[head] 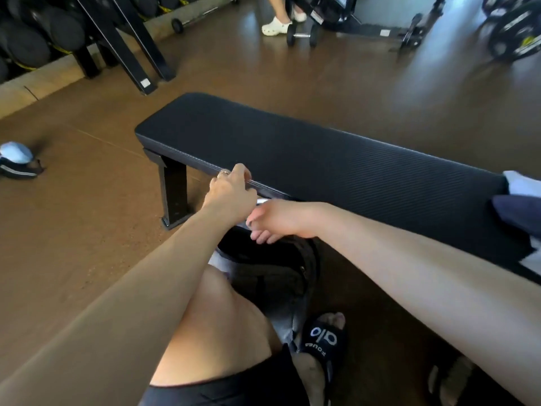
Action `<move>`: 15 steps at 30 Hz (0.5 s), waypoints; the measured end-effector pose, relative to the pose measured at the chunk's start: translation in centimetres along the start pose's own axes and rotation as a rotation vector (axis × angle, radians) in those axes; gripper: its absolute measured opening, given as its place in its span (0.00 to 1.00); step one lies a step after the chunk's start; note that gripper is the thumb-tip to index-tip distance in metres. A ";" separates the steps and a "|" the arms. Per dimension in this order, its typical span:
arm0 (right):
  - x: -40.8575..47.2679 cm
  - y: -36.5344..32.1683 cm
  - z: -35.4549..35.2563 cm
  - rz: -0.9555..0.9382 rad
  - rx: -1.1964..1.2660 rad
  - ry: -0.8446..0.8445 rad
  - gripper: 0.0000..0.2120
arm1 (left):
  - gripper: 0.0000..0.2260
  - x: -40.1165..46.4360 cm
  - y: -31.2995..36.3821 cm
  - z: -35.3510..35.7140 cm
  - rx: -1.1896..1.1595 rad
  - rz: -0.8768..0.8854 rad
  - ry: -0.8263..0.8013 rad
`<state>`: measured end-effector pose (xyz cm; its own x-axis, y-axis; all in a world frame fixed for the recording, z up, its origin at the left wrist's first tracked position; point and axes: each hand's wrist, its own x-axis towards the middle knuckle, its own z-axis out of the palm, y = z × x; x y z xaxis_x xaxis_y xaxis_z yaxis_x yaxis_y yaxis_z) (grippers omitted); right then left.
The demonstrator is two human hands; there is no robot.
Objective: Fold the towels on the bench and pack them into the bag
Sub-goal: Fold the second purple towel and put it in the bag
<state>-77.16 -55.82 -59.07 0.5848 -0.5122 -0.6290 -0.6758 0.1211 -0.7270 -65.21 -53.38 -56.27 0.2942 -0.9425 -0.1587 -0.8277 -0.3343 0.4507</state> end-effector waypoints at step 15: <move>-21.0 17.8 -19.1 0.260 -0.481 1.222 0.07 | 0.15 -2.5 24.0 9.0 -0.100 0.578 -0.352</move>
<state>-110.02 -59.16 -53.57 -0.1874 -0.9773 0.0988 -0.9429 0.1507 -0.2971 -90.12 -59.01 -52.99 -0.3684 -0.9195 -0.1370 -0.7520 0.2081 0.6254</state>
